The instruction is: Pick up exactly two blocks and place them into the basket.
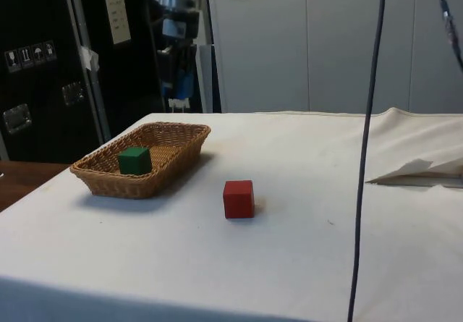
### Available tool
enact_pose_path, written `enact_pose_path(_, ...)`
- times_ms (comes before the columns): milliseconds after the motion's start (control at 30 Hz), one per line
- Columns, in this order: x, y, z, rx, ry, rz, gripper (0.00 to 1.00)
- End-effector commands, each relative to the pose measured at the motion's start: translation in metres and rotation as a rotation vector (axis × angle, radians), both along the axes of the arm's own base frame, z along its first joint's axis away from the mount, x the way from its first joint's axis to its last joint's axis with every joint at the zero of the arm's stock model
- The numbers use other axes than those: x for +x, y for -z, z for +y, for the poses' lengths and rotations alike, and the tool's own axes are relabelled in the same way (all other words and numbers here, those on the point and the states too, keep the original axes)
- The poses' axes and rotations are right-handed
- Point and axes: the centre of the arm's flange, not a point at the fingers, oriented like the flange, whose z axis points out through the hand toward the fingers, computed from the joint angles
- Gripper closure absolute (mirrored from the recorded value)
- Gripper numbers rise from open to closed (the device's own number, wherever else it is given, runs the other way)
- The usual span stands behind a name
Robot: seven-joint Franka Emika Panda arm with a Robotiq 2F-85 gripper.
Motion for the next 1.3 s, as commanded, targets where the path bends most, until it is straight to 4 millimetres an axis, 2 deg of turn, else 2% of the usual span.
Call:
enact_pose_path(0,0.004,0.006,0.004,-0.014,0.004,0.004,0.98)
enact_pose_path(167,0.013,0.018,0.014,-0.017,-0.003,0.012,0.98)
enact_pose_path(433,0.04,0.05,0.033,-0.041,-0.003,0.033,0.98)
enact_pose_path(467,0.036,0.046,0.031,-0.042,-0.005,0.031,0.98)
enact_pose_path(533,0.048,0.061,0.036,-0.048,-0.005,0.04,0.98)
enact_pose_path(667,0.056,0.076,0.037,-0.057,-0.005,0.048,0.98)
enact_pose_path(767,0.058,0.081,0.037,-0.068,-0.005,0.051,0.98)
enact_pose_path(833,0.06,0.095,0.035,-0.065,-0.005,0.062,0.98)
enact_pose_path(1033,0.061,0.119,0.03,-0.077,0.0,0.084,0.98)
enact_pose_path(1067,0.06,0.116,0.029,-0.086,0.002,0.089,0.98)
enact_pose_path(1267,0.06,0.131,0.032,-0.086,-0.001,0.095,0.98)
